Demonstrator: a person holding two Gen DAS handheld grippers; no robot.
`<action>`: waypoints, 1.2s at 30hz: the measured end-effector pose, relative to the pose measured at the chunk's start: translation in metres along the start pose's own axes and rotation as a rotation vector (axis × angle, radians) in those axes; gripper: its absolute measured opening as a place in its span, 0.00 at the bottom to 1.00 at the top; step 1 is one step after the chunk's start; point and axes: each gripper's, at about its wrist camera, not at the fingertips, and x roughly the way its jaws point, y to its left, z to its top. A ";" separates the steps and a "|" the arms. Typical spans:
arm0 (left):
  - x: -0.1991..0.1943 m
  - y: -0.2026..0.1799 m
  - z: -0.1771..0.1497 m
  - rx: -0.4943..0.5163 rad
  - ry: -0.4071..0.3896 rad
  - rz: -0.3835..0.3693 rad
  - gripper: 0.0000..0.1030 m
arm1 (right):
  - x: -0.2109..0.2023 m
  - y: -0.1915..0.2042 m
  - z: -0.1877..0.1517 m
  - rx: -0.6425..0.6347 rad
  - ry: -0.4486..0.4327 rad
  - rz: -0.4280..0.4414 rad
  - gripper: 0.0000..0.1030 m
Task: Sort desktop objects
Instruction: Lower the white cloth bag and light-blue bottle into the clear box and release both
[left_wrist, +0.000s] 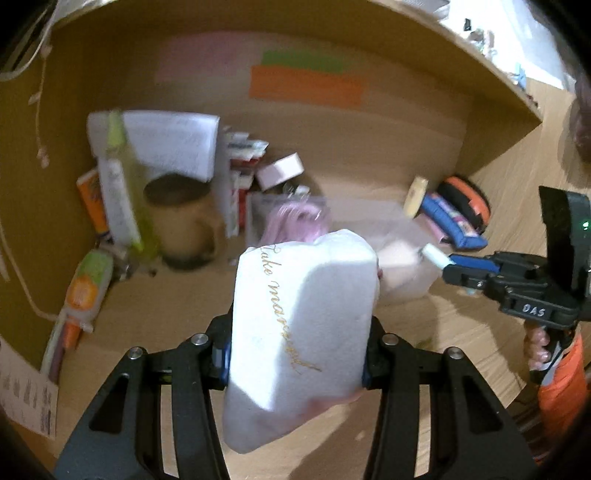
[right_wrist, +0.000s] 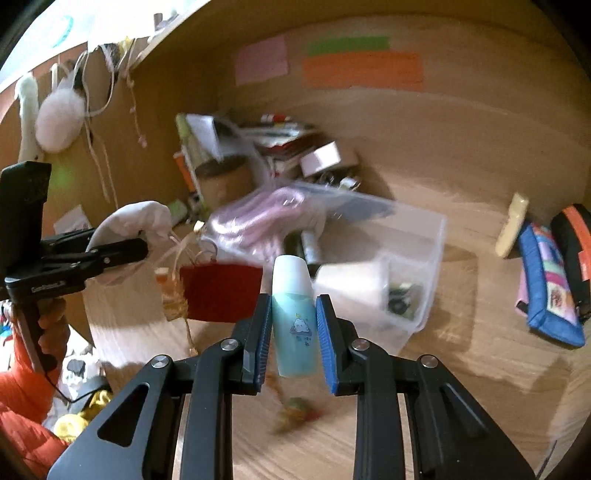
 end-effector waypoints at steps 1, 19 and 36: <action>0.001 -0.003 0.005 0.005 -0.008 -0.002 0.47 | -0.002 -0.003 0.003 0.008 -0.011 -0.004 0.21; 0.067 -0.038 0.067 0.022 0.024 -0.094 0.47 | 0.013 -0.049 0.033 0.076 -0.050 -0.039 0.21; 0.161 -0.054 0.079 0.058 0.187 -0.146 0.47 | 0.060 -0.079 0.047 0.068 0.076 -0.094 0.21</action>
